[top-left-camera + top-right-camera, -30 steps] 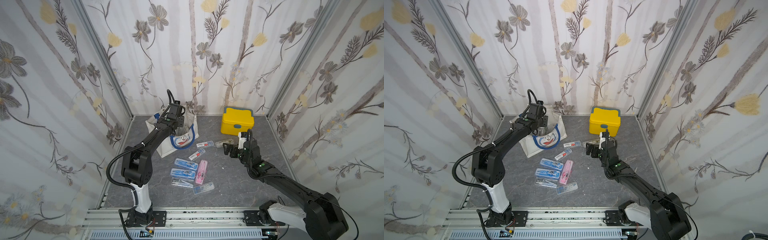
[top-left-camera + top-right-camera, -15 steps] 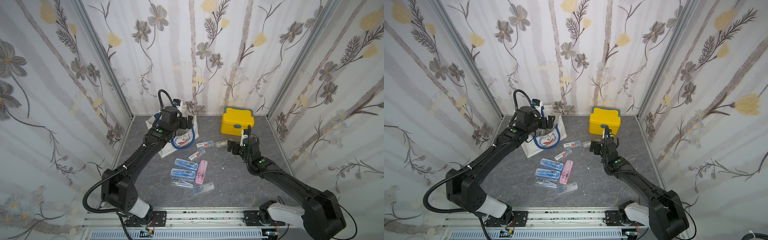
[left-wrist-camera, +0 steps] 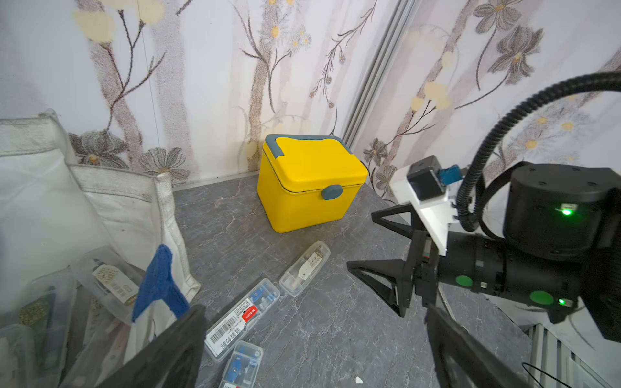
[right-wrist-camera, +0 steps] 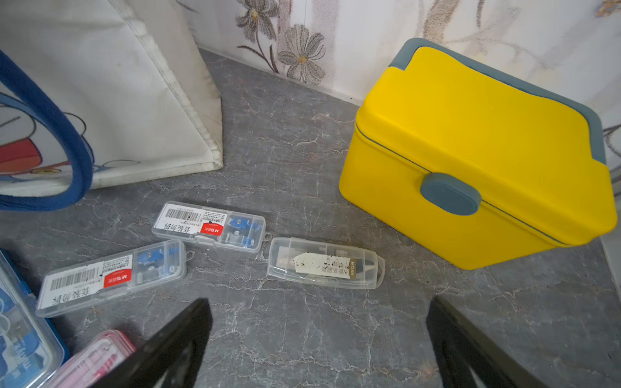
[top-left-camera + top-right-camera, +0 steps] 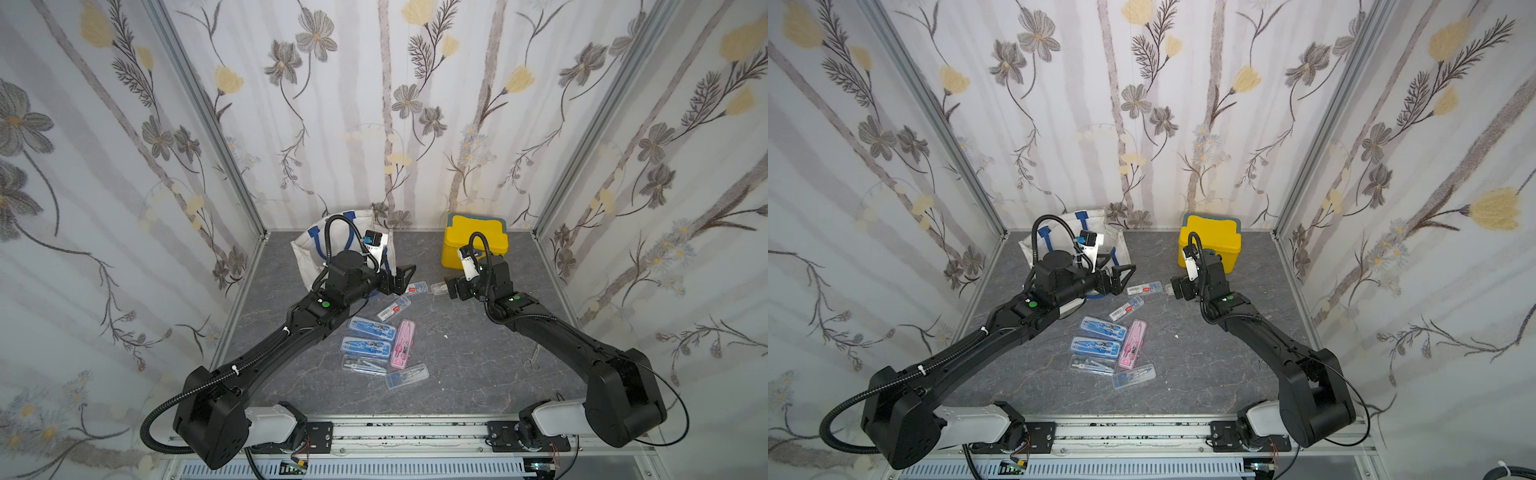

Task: Put the compass set into the canvas bag
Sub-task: Pick up the compass set at the center of the board.

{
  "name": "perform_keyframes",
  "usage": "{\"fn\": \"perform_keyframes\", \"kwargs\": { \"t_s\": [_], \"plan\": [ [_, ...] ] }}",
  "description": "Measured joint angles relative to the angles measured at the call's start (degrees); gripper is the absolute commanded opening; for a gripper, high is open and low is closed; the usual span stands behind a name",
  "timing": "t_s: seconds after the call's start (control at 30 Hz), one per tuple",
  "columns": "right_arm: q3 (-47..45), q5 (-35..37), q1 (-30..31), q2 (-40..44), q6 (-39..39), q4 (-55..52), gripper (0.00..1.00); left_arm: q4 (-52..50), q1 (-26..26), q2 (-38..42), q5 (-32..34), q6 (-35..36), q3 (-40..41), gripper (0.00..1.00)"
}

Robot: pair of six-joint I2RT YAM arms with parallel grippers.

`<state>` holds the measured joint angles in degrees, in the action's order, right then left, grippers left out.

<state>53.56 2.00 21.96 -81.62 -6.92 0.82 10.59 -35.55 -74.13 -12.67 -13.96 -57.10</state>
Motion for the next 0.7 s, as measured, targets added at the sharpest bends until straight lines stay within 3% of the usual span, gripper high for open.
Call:
{"fn": "perform_keyframes", "kwargs": {
  "t_s": [0.33, 0.7],
  "plan": [
    [9.57, -9.22, -5.95, -13.90, -14.38, -6.91, 0.92, 4.26, -0.74, 1.11, 0.55, -4.28, 5.18, 1.00],
    [18.53, -9.55, -7.39, -26.77, -30.10, -13.79, 0.91, 6.12, -0.79, -0.04, 0.61, -6.03, 5.86, 1.00]
  ]
}}
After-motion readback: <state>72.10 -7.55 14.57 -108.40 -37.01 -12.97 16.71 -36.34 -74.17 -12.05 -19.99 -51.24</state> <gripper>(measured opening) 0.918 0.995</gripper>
